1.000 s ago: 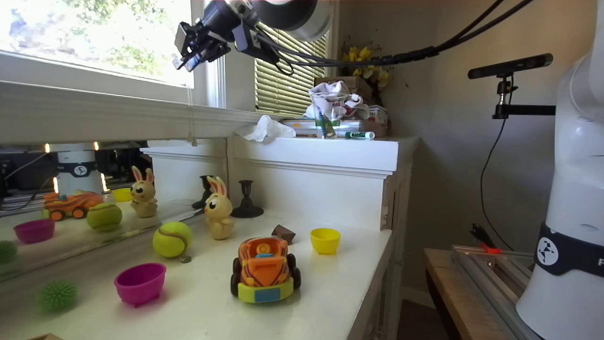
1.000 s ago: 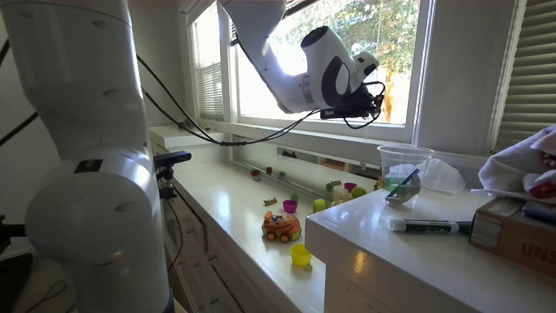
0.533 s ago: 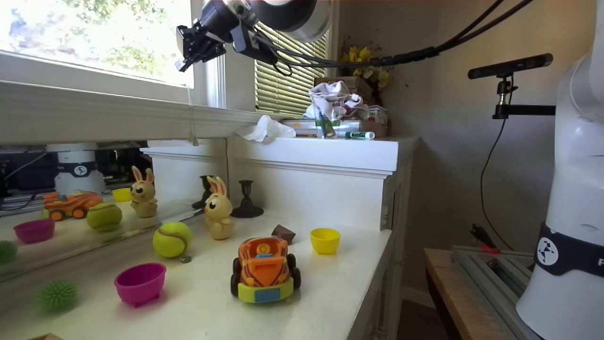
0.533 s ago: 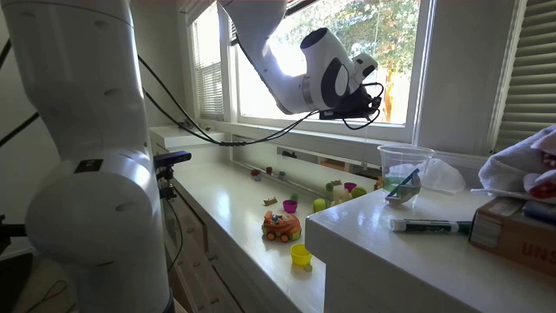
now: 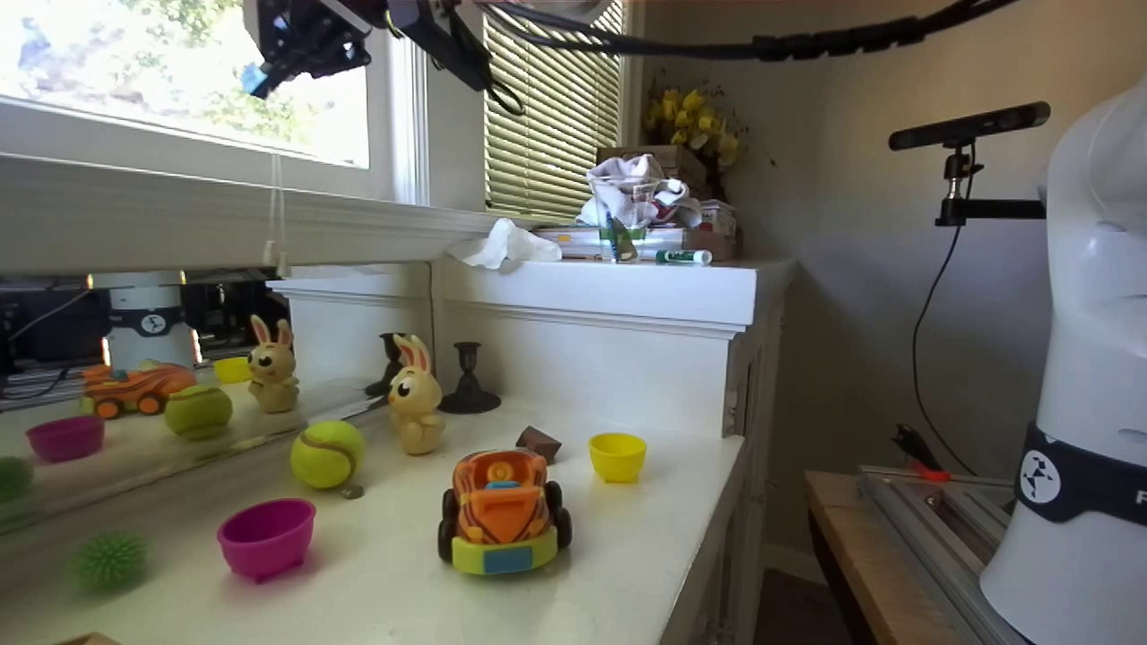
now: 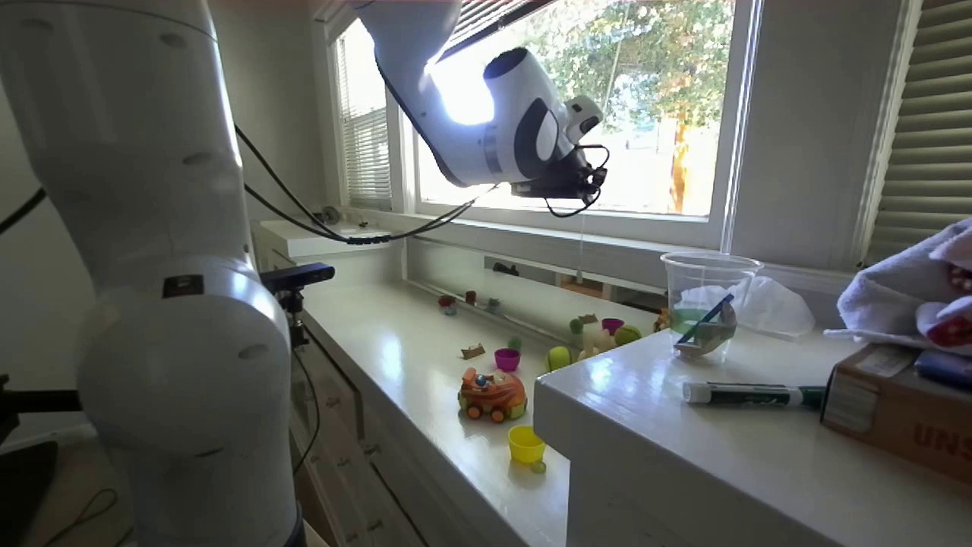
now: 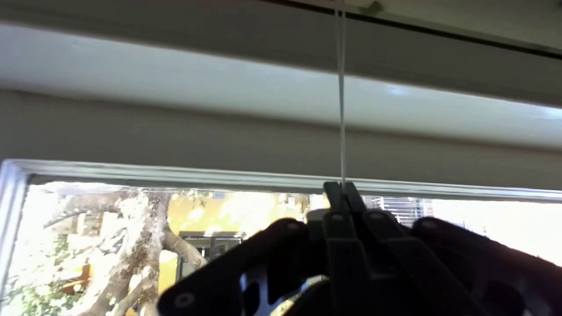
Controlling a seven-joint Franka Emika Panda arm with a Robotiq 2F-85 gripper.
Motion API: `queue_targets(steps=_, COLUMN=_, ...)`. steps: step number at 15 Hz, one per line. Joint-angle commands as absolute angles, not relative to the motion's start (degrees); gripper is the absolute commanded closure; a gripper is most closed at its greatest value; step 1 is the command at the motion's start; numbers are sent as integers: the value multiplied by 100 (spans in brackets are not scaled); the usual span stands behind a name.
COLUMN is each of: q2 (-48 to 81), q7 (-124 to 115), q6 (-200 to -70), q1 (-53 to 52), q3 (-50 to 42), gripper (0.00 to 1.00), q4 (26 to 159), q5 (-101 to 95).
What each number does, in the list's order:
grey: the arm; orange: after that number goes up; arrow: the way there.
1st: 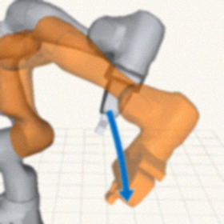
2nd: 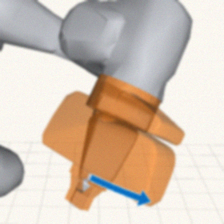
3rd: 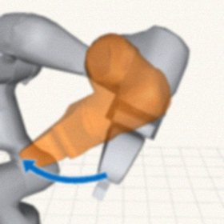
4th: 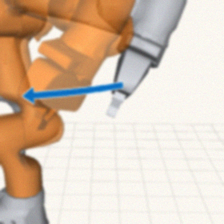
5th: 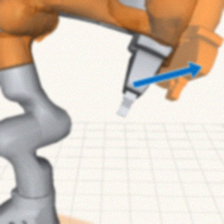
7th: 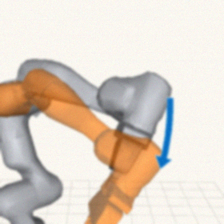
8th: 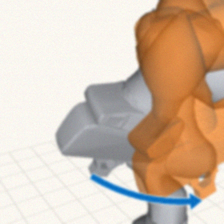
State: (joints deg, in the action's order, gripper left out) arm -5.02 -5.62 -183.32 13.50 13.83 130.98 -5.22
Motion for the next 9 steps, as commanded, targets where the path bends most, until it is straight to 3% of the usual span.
queue_targets(steps=1, q2=-785, q7=-654, q6=-18015, q1=440, q3=1037, gripper=100, q4=13332, q5=4)
queue_targets(steps=9, q2=-1015, q7=228, q6=-17142, q1=-1039, q3=344, gripper=100, q4=13373, q5=1699)
